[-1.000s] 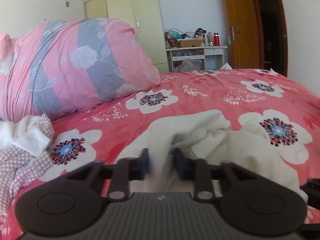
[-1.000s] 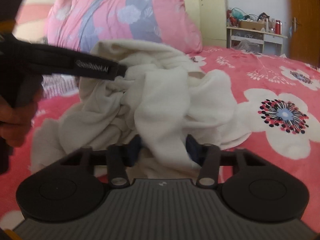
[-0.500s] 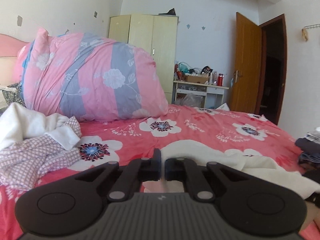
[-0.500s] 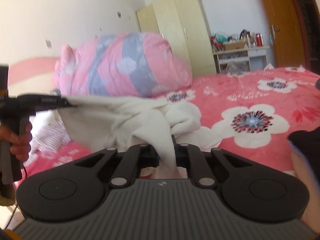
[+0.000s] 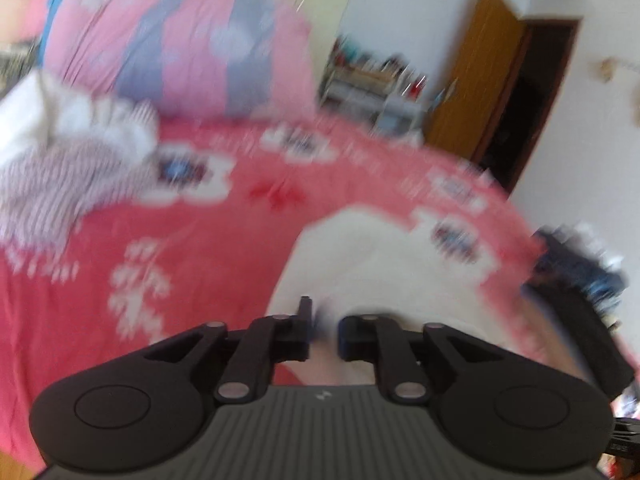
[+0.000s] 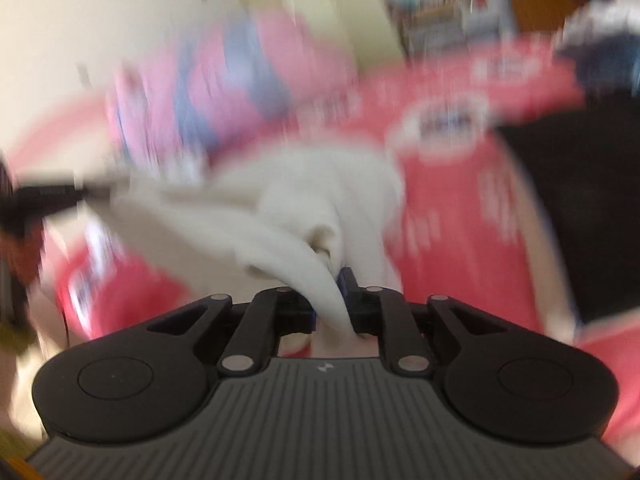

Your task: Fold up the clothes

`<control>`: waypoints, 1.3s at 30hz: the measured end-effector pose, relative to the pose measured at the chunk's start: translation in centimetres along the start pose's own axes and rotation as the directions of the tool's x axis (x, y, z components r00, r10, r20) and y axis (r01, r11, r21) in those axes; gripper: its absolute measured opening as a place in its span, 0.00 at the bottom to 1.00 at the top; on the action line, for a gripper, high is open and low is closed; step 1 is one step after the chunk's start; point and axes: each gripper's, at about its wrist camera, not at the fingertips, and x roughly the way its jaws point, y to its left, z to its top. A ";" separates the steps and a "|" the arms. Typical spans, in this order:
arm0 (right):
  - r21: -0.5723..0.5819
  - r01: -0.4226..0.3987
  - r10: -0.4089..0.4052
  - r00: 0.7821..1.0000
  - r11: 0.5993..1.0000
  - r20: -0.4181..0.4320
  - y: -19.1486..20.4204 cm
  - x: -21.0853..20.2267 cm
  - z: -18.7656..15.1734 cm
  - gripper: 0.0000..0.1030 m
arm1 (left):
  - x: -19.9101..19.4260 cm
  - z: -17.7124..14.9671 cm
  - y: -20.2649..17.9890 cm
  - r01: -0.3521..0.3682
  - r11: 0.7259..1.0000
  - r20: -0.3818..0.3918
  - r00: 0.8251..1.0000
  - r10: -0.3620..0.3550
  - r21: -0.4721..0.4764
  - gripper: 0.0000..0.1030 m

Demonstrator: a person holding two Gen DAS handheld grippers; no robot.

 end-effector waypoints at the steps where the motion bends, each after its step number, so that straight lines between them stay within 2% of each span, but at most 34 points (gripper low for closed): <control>1: -0.013 0.032 -0.032 0.998 0.999 -0.055 -0.1 0.8 -0.6 0.18 | 0.8 -0.7 0.4 -0.052 0.999 -0.024 0.998 0.052 0.004 0.18; 3: -0.032 0.053 -0.056 0.993 0.998 -0.101 0.0 0.9 -1.2 0.24 | 1.4 -2.2 1.3 -0.113 0.994 -0.037 0.993 0.113 0.010 0.28; 5: -0.048 0.054 -0.059 0.993 0.997 -0.102 0.1 -0.2 -1.1 0.47 | 0.3 -3.3 1.9 -0.115 0.993 0.006 0.993 0.115 0.010 0.38; 6: -0.063 0.060 -0.066 0.994 0.996 -0.092 0.0 -0.9 -1.0 0.62 | -0.3 -3.8 2.0 -0.113 0.994 0.030 0.993 0.113 0.011 0.44; 7: -0.080 0.067 -0.073 0.995 0.995 -0.073 0.0 -1.8 -0.8 0.65 | -1.0 -4.0 1.9 -0.117 0.993 0.055 0.992 0.115 0.018 0.46; 11: -0.060 0.061 -0.060 0.998 0.996 0.017 -0.9 -4.2 0.9 0.66 | -3.3 -4.7 -0.6 -0.117 0.986 0.154 0.983 0.098 0.116 0.49; 15: -0.026 -0.014 0.016 0.996 1.000 0.092 -0.1 -2.8 2.8 0.67 | -4.0 -4.9 -5.2 -0.011 0.969 0.197 0.980 -0.039 0.248 0.58; 17: -0.061 -0.054 0.060 0.992 0.997 0.106 1.3 -1.0 3.5 0.67 | -3.7 -5.3 -7.1 0.039 0.955 0.190 0.977 -0.099 0.294 0.58; 20: -0.183 -0.079 0.096 0.992 0.980 0.084 4.3 2.2 4.3 0.67 | -2.8 -6.2 -9.1 0.095 0.940 0.153 0.977 -0.152 0.328 0.59; 24: -0.360 -0.021 0.025 1.000 0.933 0.005 7.0 7.1 4.5 0.67 | -0.7 -7.9 -10.5 0.127 0.921 0.073 0.984 -0.165 0.369 0.61; 26: -0.419 0.005 -0.029 0.998 0.908 -0.053 7.3 9.4 4.2 0.65 | 1.0 -8.8 -11.1 0.095 0.909 0.026 0.993 -0.116 0.406 0.61; 27: -0.445 0.015 -0.055 0.996 0.896 -0.077 7.4 10.4 4.1 0.54 | 1.9 -9.2 -11.4 0.069 0.899 0.006 0.997 -0.079 0.433 0.61; 28: -0.462 0.024 -0.075 0.993 0.887 -0.092 7.5 10.9 4.0 0.26 | 2.8 -9.5 -11.7 0.043 0.887 -0.014 0.999 -0.041 0.460 0.61; 29: -0.471 0.027 -0.085 0.991 0.882 -0.103 7.5 11.3 4.0 0.15 | 3.7 -9.9 -12.0 0.019 0.873 -0.032 0.999 -0.003 0.488 0.61; 31: -0.424 -0.003 -0.033 0.996 0.906 -0.078 7.3 10.6 4.9 0.13 | 5.1 -9.9 -12.1 -0.038 0.856 -0.033 0.997 0.064 0.516 0.51; 34: -0.356 -0.021 0.019 1.000 0.934 -0.008 6.9 9.6 6.5 0.13 | 5.4 -7.4 -10.3 -0.036 0.899 -0.002 0.999 0.042 0.436 0.42; 36: -0.303 -0.039 0.050 0.998 0.952 0.028 6.3 9.3 7.6 0.13 | 5.6 -4.8 -8.3 -0.021 0.945 0.023 1.000 0.014 0.328 0.42; 39: -0.214 -0.087 0.098 0.994 0.973 0.042 4.8 10.5 9.0 0.13 | 6.4 -1.7 -5.4 -0.044 0.980 0.057 0.998 0.033 0.196 0.45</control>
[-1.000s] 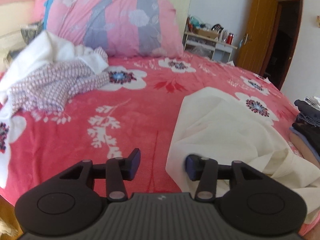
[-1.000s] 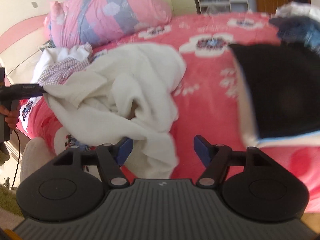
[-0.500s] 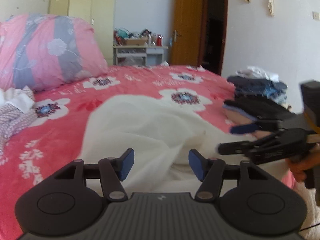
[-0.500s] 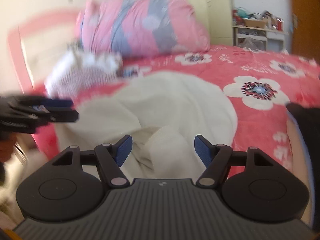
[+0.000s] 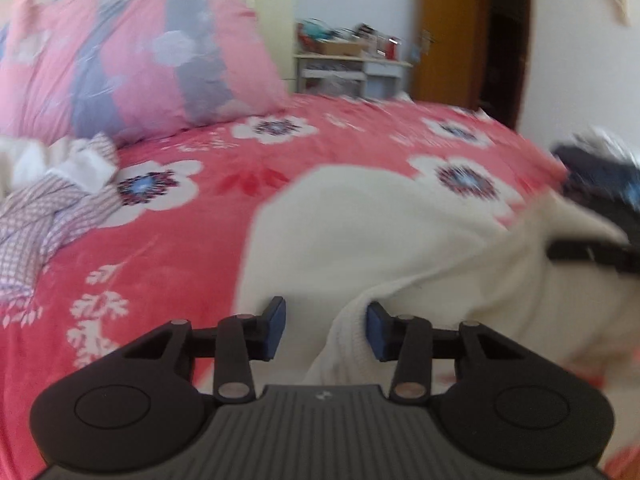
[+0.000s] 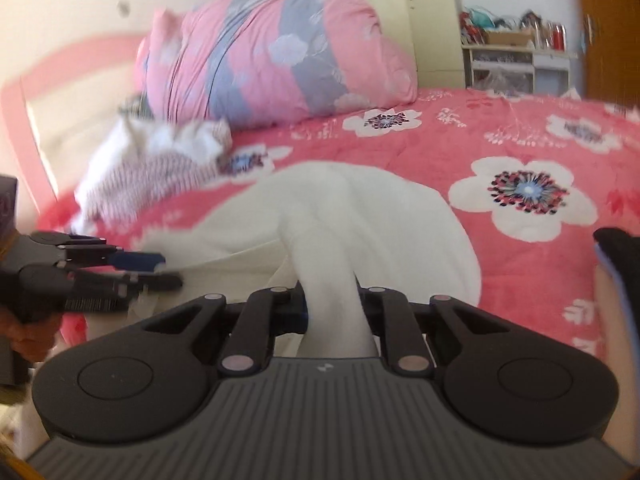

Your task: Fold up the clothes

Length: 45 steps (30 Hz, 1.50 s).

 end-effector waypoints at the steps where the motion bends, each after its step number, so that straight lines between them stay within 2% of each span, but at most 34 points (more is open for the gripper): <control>1: 0.029 -0.012 0.012 1.000 1.000 0.004 -0.6 0.6 0.2 0.13 | 0.3 0.6 1.0 0.000 0.999 0.003 1.000 0.000 -0.041 0.47; 4: 0.107 -0.036 0.036 0.999 0.994 -0.001 -2.2 3.0 0.4 0.13 | 0.6 1.2 2.6 0.013 0.994 0.006 1.000 -0.013 -0.106 0.51; 5: 0.134 -0.047 0.048 0.999 0.990 -0.003 -2.7 3.7 0.4 0.13 | 0.2 1.0 2.6 0.023 0.995 0.015 1.000 -0.022 -0.101 0.52; 7: 0.182 -0.060 0.062 0.998 0.982 -0.008 -3.6 5.0 0.2 0.13 | -0.7 0.4 2.4 0.047 0.996 0.033 0.998 -0.045 -0.076 0.60; 10: 0.213 -0.071 0.075 0.997 0.974 -0.013 -4.3 6.1 -0.3 0.13 | -2.3 -1.0 1.6 0.102 0.995 0.057 0.993 -0.102 0.001 0.68; 12: 0.228 -0.077 0.082 0.997 0.971 -0.011 -4.7 6.3 -0.5 0.13 | -3.3 -2.0 0.7 0.140 0.987 0.057 0.988 -0.145 0.082 0.71; 14: 0.251 -0.089 0.094 0.996 0.964 -0.007 -5.2 6.3 -0.7 0.13 | -3.9 -3.2 -0.3 0.142 0.972 0.042 0.987 -0.152 0.187 0.72; 17: 0.283 -0.107 0.111 0.994 0.953 0.002 -5.9 6.1 -0.8 0.14 | -4.2 -4.7 -1.8 0.084 0.940 0.019 0.995 -0.095 0.332 0.72; 22: 0.301 -0.129 0.127 0.992 0.945 0.026 -6.2 5.4 -1.2 0.15 | -2.9 -6.1 -2.5 -0.051 0.889 0.033 0.999 0.040 0.455 0.71; 27: 0.258 -0.126 0.119 0.992 0.958 0.042 -5.8 3.6 -1.5 0.16 | -1.6 -7.1 -2.1 -0.103 0.841 0.025 0.994 0.106 0.531 0.67; 30: 0.229 -0.114 0.108 0.993 0.967 0.036 -5.7 2.4 -1.7 0.19 | -2.3 -7.9 -1.8 -0.090 0.833 0.026 0.996 0.090 0.546 0.67; 31: 0.215 -0.109 0.105 0.994 0.971 0.030 -5.7 2.0 -1.8 0.25 | -2.5 -8.1 -1.6 -0.086 0.832 0.027 0.996 0.085 0.548 0.67; 35: 0.105 -0.104 0.105 0.994 0.989 -0.012 -4.9 0.7 -2.2 0.41 | -3.2 -8.4 -0.6 -0.075 0.861 0.029 0.997 0.070 0.503 0.65; 37: 0.025 -0.090 0.091 0.995 0.996 -0.039 -4.0 0.3 -2.5 0.50 | -3.4 -8.2 0.3 -0.090 0.876 0.042 0.996 0.080 0.474 0.57; 41: -0.139 -0.074 0.061 0.994 0.988 -0.093 -2.1 -0.1 -3.0 0.51 | -3.0 -8.0 2.0 -0.137 0.901 0.042 0.990 0.132 0.411 0.50; 43: -0.207 -0.060 0.036 0.992 0.977 -0.121 -1.4 0.5 -3.2 0.51 | -2.3 -8.0 2.4 -0.129 0.913 0.031 0.991 0.127 0.386 0.47; 45: -0.274 -0.033 -0.005 0.991 0.961 -0.137 -0.5 1.3 -3.4 0.49 | -1.6 -8.1 2.2 -0.131 0.914 0.037 0.991 0.127 0.384 0.42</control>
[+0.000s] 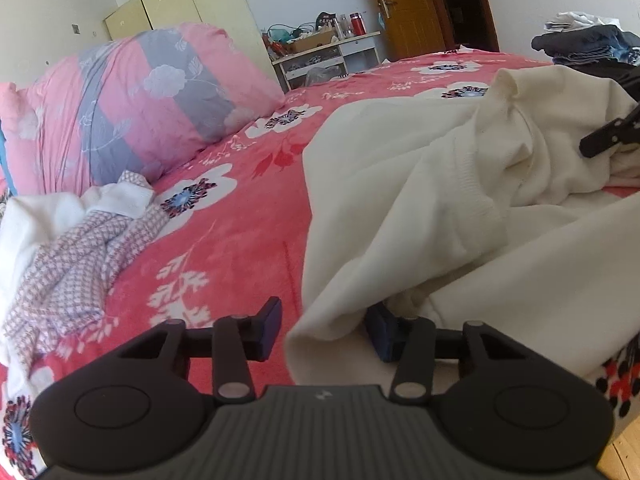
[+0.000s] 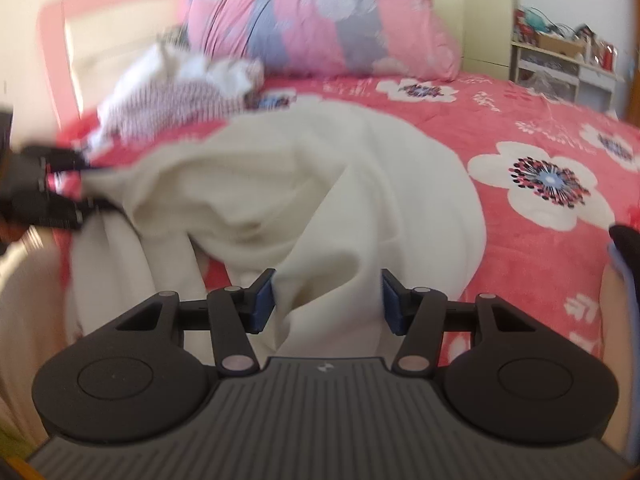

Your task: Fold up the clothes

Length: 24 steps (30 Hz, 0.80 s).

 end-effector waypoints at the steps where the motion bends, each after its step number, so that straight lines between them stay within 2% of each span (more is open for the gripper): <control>1: -0.028 0.031 -0.031 0.999 0.999 -0.004 0.6 0.3 0.0 0.47 | 0.3 0.0 -0.2 -0.003 1.000 0.003 1.000 0.003 -0.003 0.39; 2: -0.049 0.067 -0.067 0.998 0.997 -0.001 0.8 0.7 0.1 0.44 | 0.7 0.1 -0.4 -0.014 1.000 0.007 1.000 0.014 -0.012 0.37; 4: -0.094 0.145 -0.144 0.989 0.985 0.012 1.5 1.1 0.4 0.27 | 1.4 0.3 -0.4 -0.036 0.997 0.012 0.999 0.037 -0.070 0.25; 7: -0.174 0.273 -0.265 0.962 0.946 0.066 3.1 0.9 0.7 0.15 | 1.6 1.2 0.0 -0.063 0.981 0.033 0.997 0.070 -0.182 0.14; 9: -0.227 0.382 -0.360 0.924 0.896 0.130 4.2 0.4 0.9 0.14 | 1.3 2.1 0.3 -0.088 0.967 0.067 0.992 0.107 -0.239 0.12; 12: -0.235 0.518 -0.455 0.847 0.823 0.274 5.0 -1.1 2.1 0.09 | -0.1 4.1 1.2 -0.112 0.943 0.150 0.975 0.166 -0.315 0.11; 14: -0.197 0.583 -0.489 0.789 0.788 0.372 5.1 -2.8 3.7 0.08 | -1.6 5.8 2.0 -0.124 0.925 0.224 0.951 0.215 -0.359 0.10; 17: -0.133 0.656 -0.525 0.694 0.743 0.492 4.7 -5.5 6.4 0.07 | -4.3 8.8 3.3 -0.136 0.901 0.343 0.893 0.292 -0.412 0.10; 20: -0.083 0.693 -0.533 0.621 0.717 0.575 4.2 -7.6 8.9 0.06 | -7.0 11.5 4.5 -0.139 0.879 0.435 0.827 0.356 -0.456 0.10; 24: -0.040 0.723 -0.528 0.540 0.690 0.655 3.9 -10.6 11.5 0.05 | -10.7 14.2 6.1 -0.104 0.864 0.518 0.762 0.388 -0.493 0.10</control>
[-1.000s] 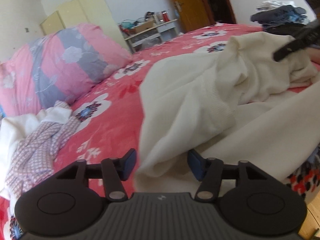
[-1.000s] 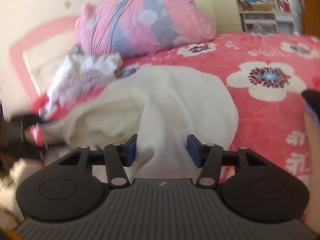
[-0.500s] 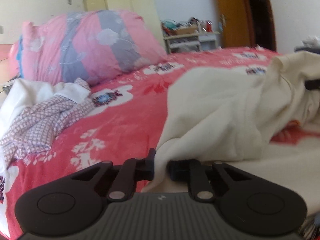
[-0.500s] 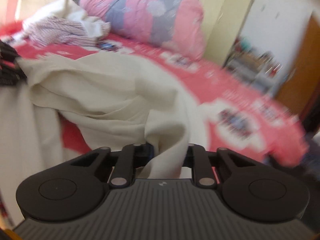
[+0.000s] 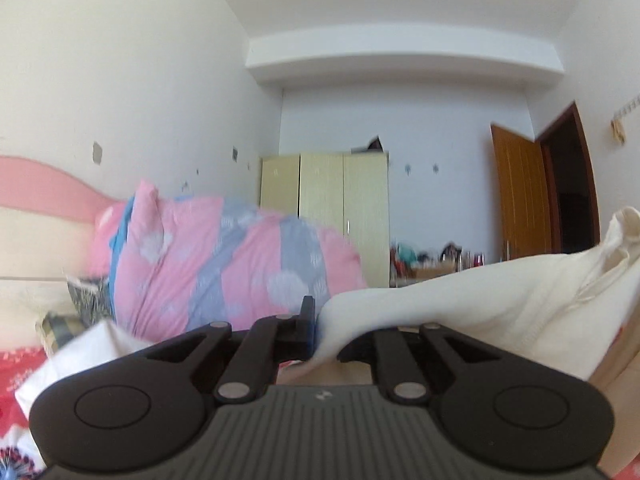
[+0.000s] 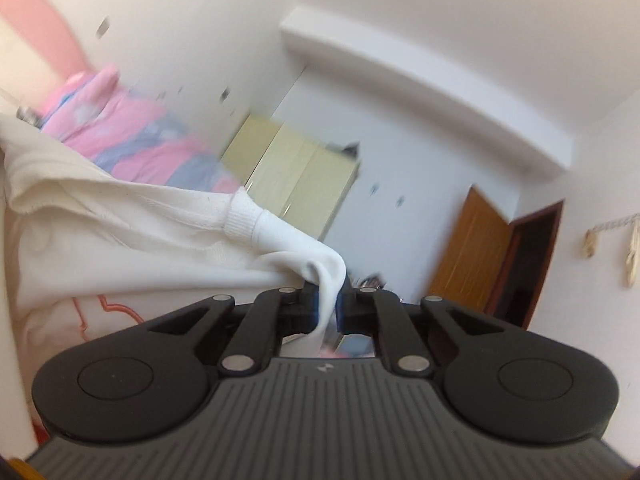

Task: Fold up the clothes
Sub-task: 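Lift the sweatshirt high with both tools to shake it open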

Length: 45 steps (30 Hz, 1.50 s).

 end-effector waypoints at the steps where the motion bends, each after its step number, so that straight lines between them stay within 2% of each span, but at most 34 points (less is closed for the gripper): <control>1: 0.005 0.010 -0.010 1.000 1.000 0.021 -0.7 -0.1 0.8 0.05 | -0.4 1.2 0.2 0.008 1.000 0.023 1.000 -0.008 -0.023 0.10; 4: 0.032 0.043 -0.045 0.994 0.999 0.098 -2.7 -1.4 3.4 0.05 | -2.8 4.7 0.7 0.034 0.997 0.115 0.993 -0.026 -0.066 0.10; 7: 0.049 0.079 -0.087 0.978 0.996 0.192 -4.5 -3.6 6.1 0.05 | -6.0 7.8 1.0 0.044 0.996 0.221 0.975 -0.026 -0.074 0.10; 12: 0.091 0.103 -0.128 0.933 0.990 0.336 -7.5 -8.1 10.3 0.06 | -10.9 12.4 1.8 0.068 0.990 0.360 0.933 -0.019 -0.125 0.10; 17: 0.110 0.116 -0.153 0.886 0.987 0.437 -10.0 -12.2 13.9 0.06 | -15.1 15.5 1.3 0.057 0.989 0.481 0.876 0.015 -0.135 0.10; 18: 0.109 0.122 -0.159 0.877 0.987 0.453 -10.3 -13.0 14.4 0.06 | -15.9 16.0 1.2 0.053 0.989 0.501 0.865 0.022 -0.136 0.10; 20: 0.104 0.139 -0.172 0.859 0.985 0.482 -10.7 -14.4 15.0 0.07 | -17.0 16.7 1.2 0.049 0.989 0.519 0.854 0.031 -0.138 0.10; 24: 0.108 0.146 -0.181 0.841 0.983 0.509 -11.4 -16.3 15.3 0.07 | -18.2 17.3 1.5 0.040 0.989 0.530 0.847 0.042 -0.143 0.10; 29: 0.103 0.140 -0.173 0.845 0.985 0.506 -11.3 -16.3 14.3 0.07 | -17.2 16.7 1.9 0.007 0.989 0.519 0.852 0.072 -0.149 0.10; 35: 0.079 0.129 -0.151 0.873 0.988 0.463 -9.9 -13.0 12.1 0.07 | -11.7 14.4 2.7 -0.037 0.989 0.462 0.881 0.101 -0.145 0.10; 37: 0.075 0.112 -0.133 0.891 0.991 0.433 -9.5 -10.7 11.1 0.07 | -8.4 13.5 2.9 -0.064 0.989 0.432 0.895 0.115 -0.132 0.10; 41: 0.082 0.049 -0.074 0.941 0.995 0.331 -8.3 -3.4 8.0 0.08 | 0.3 10.5 2.4 -0.113 0.990 0.329 0.934 0.136 -0.088 0.11; 44: 0.069 0.016 -0.031 0.973 0.997 0.230 -6.0 3.5 4.7 0.08 | 8.0 6.6 1.0 -0.173 0.985 0.243 0.955 0.170 -0.011 0.15; 45: 0.058 0.007 -0.017 0.983 0.998 0.185 -5.0 6.1 3.3 0.08 | 10.7 4.8 0.3 -0.190 0.981 0.203 0.963 0.180 0.029 0.19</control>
